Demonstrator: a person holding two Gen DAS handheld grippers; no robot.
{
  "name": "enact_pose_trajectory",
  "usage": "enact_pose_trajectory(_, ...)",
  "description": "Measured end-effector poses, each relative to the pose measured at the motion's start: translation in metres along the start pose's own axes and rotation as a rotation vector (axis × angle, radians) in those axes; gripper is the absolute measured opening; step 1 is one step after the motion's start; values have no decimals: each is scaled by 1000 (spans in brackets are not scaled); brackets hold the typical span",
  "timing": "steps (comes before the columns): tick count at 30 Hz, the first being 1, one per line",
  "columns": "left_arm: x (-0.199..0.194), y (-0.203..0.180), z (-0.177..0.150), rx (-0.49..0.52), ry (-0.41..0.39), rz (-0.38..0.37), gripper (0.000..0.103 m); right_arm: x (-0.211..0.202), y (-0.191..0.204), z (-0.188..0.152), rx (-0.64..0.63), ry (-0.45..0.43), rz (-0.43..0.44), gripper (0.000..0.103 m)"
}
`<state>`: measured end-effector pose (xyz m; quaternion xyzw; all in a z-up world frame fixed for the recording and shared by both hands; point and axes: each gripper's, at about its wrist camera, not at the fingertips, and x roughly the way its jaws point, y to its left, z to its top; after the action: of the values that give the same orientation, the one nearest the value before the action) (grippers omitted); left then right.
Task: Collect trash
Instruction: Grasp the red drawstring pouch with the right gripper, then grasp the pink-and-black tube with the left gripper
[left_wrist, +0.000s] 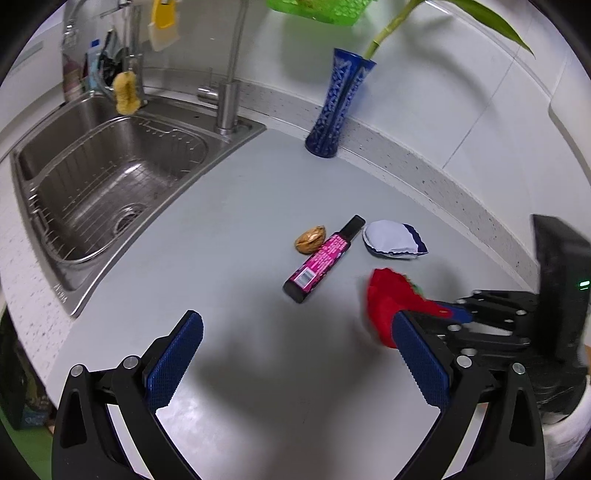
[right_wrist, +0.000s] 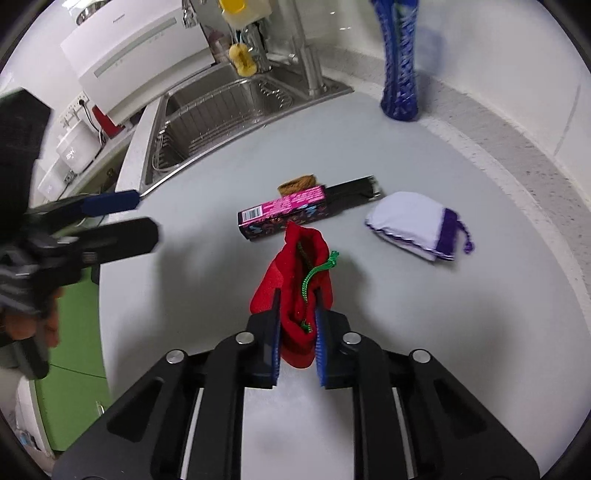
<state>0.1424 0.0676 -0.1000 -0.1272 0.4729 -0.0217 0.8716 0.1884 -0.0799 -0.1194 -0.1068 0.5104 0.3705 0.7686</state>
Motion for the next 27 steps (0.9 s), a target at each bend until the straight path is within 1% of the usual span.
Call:
enact_pose_trajectory(3, 17, -4, 5, 37, 20, -13, 98, -22, -8, 0, 8, -22, -10, 13)
enact_pose_trajectory(7, 43, -7, 11, 93, 52, -6, 98, -49, -21, 1, 26, -59, -25, 13)
enact_pose_trajectory(10, 64, -10, 13, 128, 70, -4, 98, -55, -33, -4, 45, -64, -40, 13)
enact_pose_trajectory(13, 76, -14, 16, 167, 68, 1, 98, -55, -44, -11, 69, -55, -53, 13)
enact_pose_trajectory(14, 79, -15, 17, 183, 66, 2, 95, -55, -46, -12, 73, -53, -55, 13)
enact_pose_trajectory(15, 83, -17, 17, 201, 65, 1, 92, -56, -49, -15, 79, -51, -58, 13)
enact_pose_trajectory(17, 88, -18, 18, 219, 70, 8, 73, -57, -52, -17, 84, -51, -62, 13)
enact_pose_trajectory(18, 91, -18, 19, 222, 69, 6, 67, -58, -54, -18, 85, -51, -64, 13)
enact_pose_trajectory(20, 93, -19, 19, 228, 74, 5, 48, -58, -57, -20, 88, -52, -67, 13)
enact_pose_trajectory(23, 93, -23, 17, 241, 74, 10, 39, -60, -60, -21, 90, -52, -68, 13)
enact_pose_trajectory(25, 90, -21, 17, 222, 75, -4, 36, -61, -60, -21, 90, -53, -67, 13)
enact_pose_trajectory(26, 89, -20, 17, 220, 77, -8, 31, -61, -60, -21, 88, -53, -66, 13)
enact_pose_trajectory(27, 86, -21, 16, 218, 80, -20, 30, -61, -59, -20, 86, -55, -63, 13)
